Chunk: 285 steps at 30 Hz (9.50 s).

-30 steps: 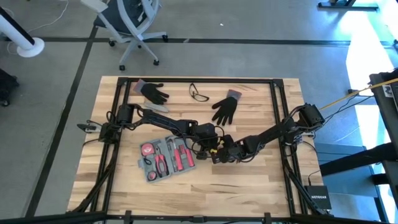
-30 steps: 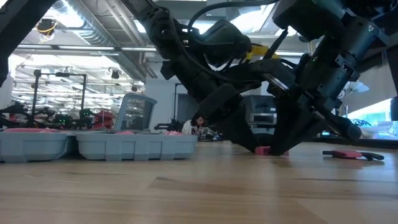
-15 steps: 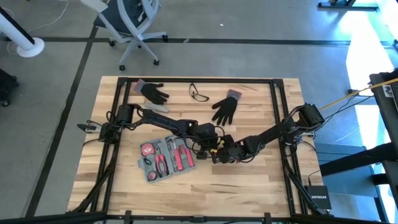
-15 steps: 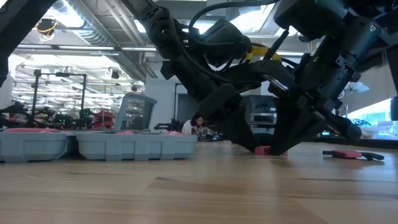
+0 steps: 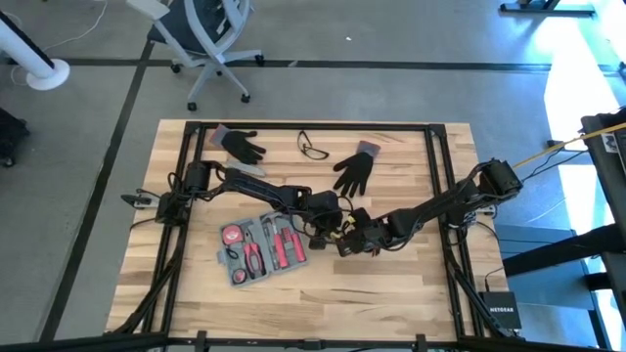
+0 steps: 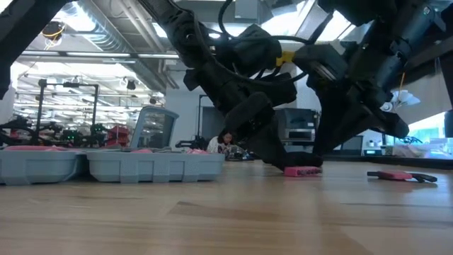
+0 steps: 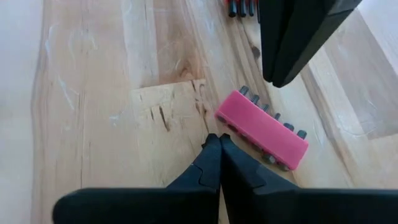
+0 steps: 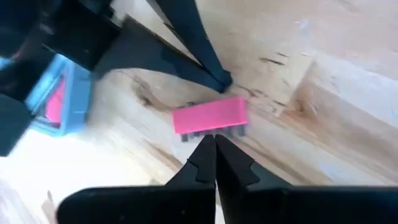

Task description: Prefit tool cases

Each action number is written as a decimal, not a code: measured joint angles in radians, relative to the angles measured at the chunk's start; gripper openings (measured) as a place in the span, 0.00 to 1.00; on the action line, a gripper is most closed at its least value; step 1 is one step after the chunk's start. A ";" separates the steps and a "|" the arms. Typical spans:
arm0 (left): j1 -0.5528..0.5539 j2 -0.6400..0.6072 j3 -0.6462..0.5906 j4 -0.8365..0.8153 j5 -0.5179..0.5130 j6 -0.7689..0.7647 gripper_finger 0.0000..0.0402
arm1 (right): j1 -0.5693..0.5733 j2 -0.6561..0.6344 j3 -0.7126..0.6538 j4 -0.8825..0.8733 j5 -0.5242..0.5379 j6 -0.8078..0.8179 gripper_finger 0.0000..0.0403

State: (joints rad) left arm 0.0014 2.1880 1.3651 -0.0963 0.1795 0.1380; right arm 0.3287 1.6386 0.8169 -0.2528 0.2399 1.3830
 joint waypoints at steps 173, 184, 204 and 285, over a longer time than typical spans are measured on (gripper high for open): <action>-0.067 -0.103 -0.114 0.067 -0.098 -0.241 0.00 | -0.147 0.096 0.006 0.126 -0.137 -0.263 0.00; -0.041 -0.103 -0.113 0.036 -0.149 -0.223 0.00 | -0.147 0.100 0.008 0.127 -0.145 -0.262 0.00; -0.098 -0.080 -0.114 0.164 -0.157 -0.292 0.00 | -0.145 0.101 0.005 0.127 -0.152 -0.263 0.00; -0.061 -0.255 -0.114 -0.311 -0.223 -0.123 0.00 | -0.160 -0.071 0.005 0.042 -0.132 -0.366 0.02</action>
State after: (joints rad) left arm -0.0597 1.9329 1.2507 -0.4071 -0.0435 0.0145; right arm 0.1684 1.5677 0.8223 -0.2113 0.1077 1.0174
